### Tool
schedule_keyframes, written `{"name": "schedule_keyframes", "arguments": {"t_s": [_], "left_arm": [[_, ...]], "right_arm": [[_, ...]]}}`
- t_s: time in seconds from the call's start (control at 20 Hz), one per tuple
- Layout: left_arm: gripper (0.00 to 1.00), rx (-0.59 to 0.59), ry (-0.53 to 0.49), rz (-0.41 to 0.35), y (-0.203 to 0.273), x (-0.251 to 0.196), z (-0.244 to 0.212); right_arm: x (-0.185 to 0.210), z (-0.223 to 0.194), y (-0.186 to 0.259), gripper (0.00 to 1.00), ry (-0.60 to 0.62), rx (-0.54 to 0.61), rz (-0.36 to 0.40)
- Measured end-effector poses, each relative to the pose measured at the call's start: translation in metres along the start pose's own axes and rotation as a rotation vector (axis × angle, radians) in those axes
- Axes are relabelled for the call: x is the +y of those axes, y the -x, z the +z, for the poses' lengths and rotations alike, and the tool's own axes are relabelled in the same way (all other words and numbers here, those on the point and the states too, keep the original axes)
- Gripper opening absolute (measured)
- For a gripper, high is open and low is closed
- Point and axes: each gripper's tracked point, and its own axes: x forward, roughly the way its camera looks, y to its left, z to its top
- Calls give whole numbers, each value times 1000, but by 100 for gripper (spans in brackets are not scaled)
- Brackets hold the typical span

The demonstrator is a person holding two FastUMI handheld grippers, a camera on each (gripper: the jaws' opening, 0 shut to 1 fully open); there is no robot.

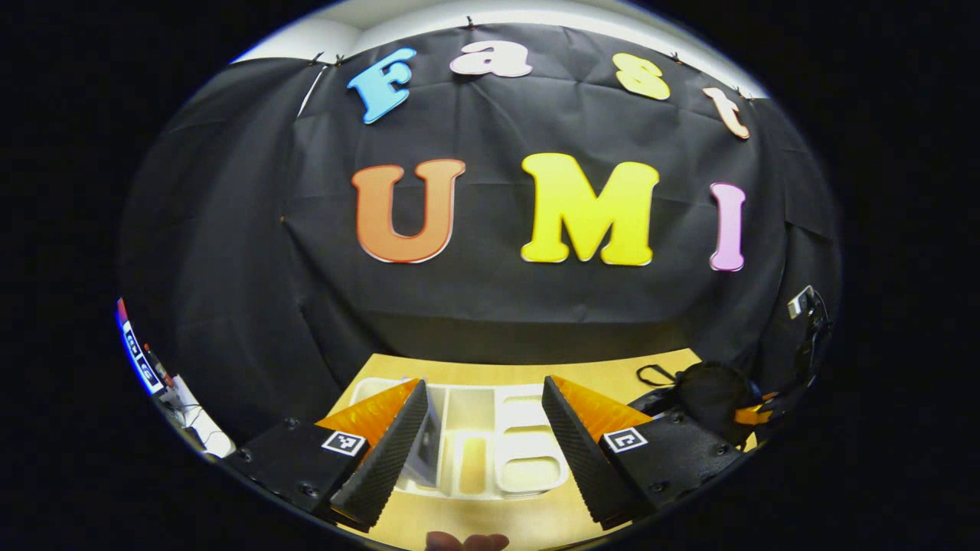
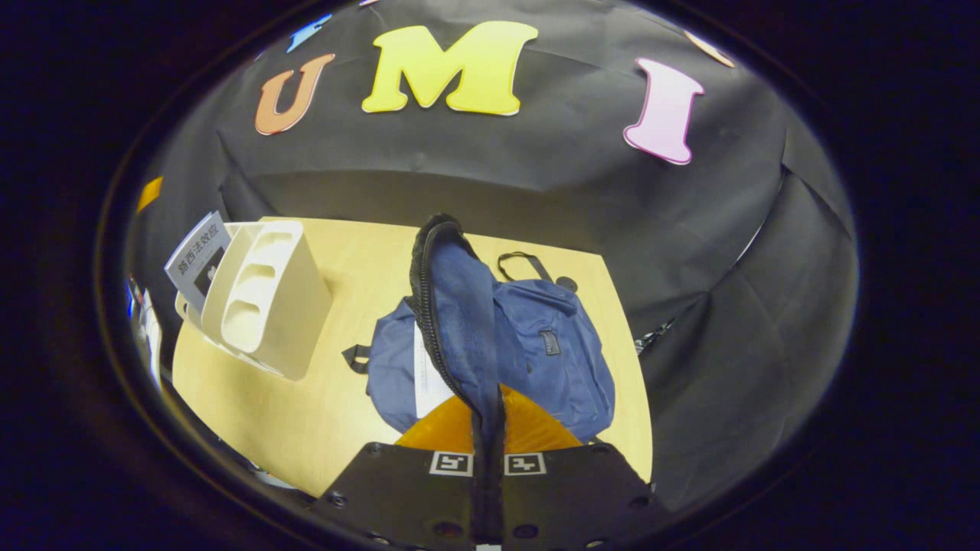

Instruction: Open the schoolbag, grab two books from the bookshelf and put them into the schoolbag.

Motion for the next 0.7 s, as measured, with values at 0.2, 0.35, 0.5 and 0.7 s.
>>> {"name": "schedule_keyframes", "arguments": {"t_s": [0.2, 0.35, 0.5, 0.7], "left_arm": [[97, 194, 38, -28, -11, 38, -21], [97, 328, 28, -45, -30, 65, -35], [98, 475, 19, -80, -41, 64, -59], [98, 659, 51, -127, -57, 66, -87]], "right_arm": [[-5, -1, 2, 2, -6, 8, -7], [-7, -2, 4, 0, -15, 12, -8], [-10, -4, 4, 0, -29, 17, -14], [-15, -6, 4, 0, -45, 23, -18]]}}
